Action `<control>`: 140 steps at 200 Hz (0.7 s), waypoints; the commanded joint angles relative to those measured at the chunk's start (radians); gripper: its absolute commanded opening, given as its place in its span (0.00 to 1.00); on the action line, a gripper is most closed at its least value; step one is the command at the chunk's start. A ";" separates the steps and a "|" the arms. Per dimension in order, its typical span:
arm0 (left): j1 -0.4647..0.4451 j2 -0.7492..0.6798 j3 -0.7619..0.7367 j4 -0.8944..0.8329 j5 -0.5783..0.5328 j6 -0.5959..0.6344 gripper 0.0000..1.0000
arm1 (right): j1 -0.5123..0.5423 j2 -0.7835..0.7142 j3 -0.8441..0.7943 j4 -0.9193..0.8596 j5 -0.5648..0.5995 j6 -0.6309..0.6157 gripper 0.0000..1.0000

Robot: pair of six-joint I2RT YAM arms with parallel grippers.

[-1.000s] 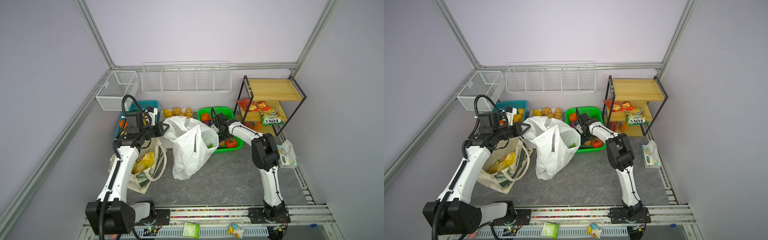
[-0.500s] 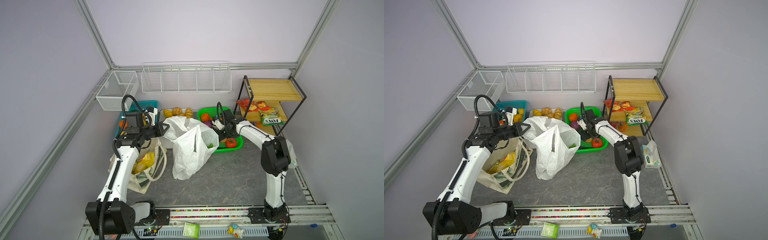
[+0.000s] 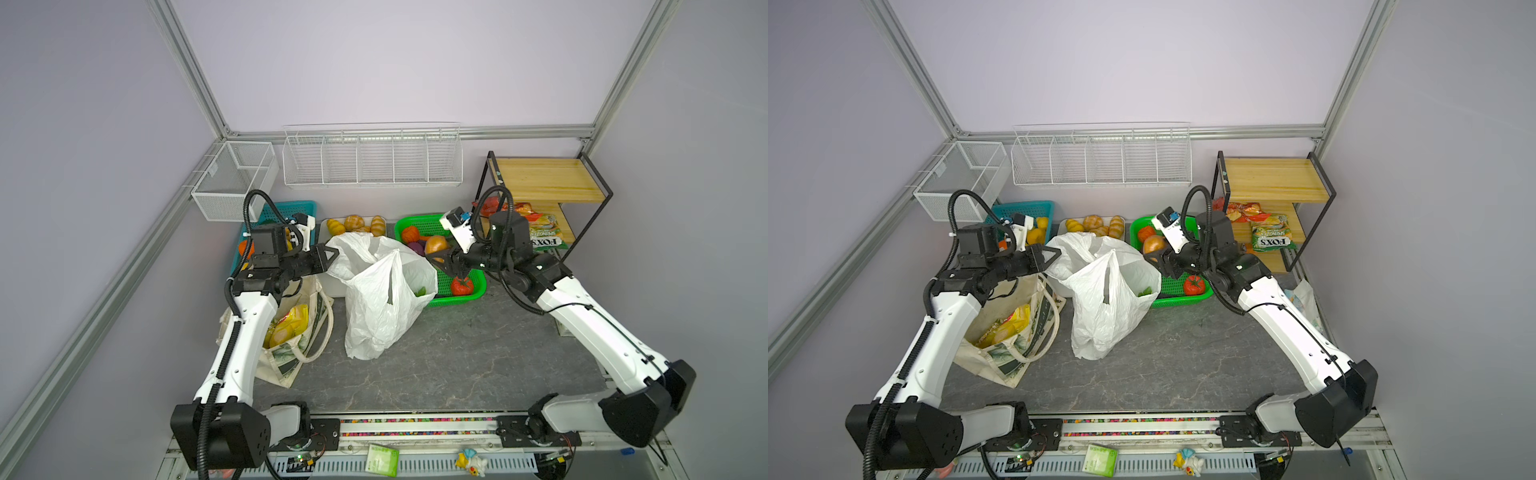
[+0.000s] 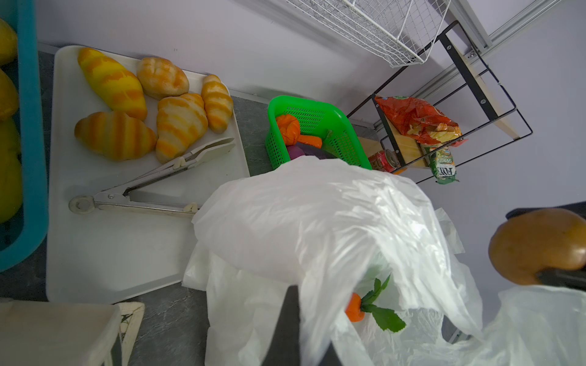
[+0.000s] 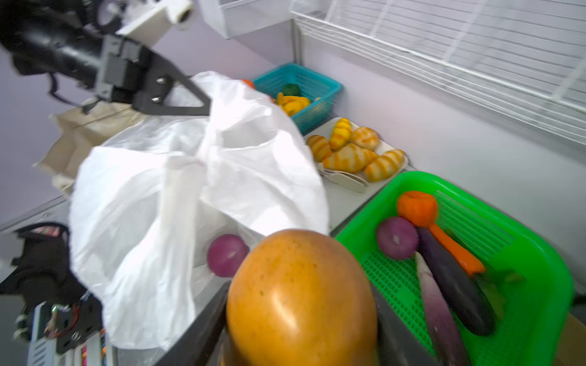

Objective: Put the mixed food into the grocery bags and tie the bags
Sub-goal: 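Carry the potato into the white bag and open the right gripper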

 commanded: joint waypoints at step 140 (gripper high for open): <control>0.000 -0.031 -0.011 0.019 0.017 -0.010 0.00 | 0.115 0.363 -0.005 0.023 0.030 -0.175 0.65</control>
